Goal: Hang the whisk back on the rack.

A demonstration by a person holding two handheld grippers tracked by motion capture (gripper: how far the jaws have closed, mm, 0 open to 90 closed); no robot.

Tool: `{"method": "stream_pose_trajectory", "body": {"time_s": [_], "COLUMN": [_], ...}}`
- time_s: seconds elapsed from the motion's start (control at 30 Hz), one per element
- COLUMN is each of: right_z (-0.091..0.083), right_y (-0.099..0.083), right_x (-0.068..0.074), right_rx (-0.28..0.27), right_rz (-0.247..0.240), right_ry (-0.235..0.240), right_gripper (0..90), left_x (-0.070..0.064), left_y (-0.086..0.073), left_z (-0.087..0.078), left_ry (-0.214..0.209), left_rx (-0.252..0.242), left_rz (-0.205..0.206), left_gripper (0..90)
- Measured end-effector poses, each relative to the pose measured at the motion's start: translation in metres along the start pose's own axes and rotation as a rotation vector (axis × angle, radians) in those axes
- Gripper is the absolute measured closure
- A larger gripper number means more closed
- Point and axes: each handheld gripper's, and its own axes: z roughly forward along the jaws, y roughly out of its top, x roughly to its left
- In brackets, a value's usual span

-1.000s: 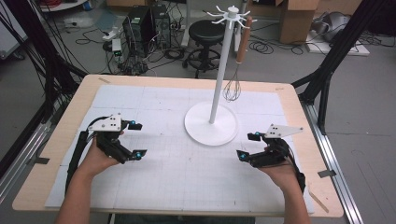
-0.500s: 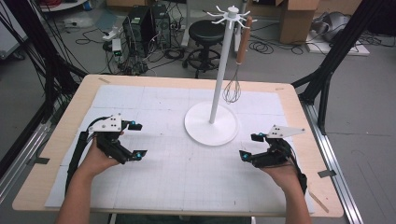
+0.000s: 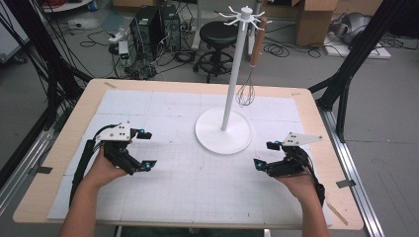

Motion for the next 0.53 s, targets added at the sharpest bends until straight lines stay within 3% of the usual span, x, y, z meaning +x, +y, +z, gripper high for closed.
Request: {"method": "stream_pose_trajectory", "body": {"time_s": [0.53], "right_z": [0.0005], "right_y": [-0.0001], "right_x": [-0.0016], "right_rx": [0.0], "right_rz": [0.003], "right_ry": [0.002], "right_gripper": [11.9], "left_x": [0.0014], "left_y": [-0.001], "left_z": [0.0014], "left_ry": [0.002], "left_rx": [0.01], "left_rz": [-0.001], "left_gripper": [1.6]}}
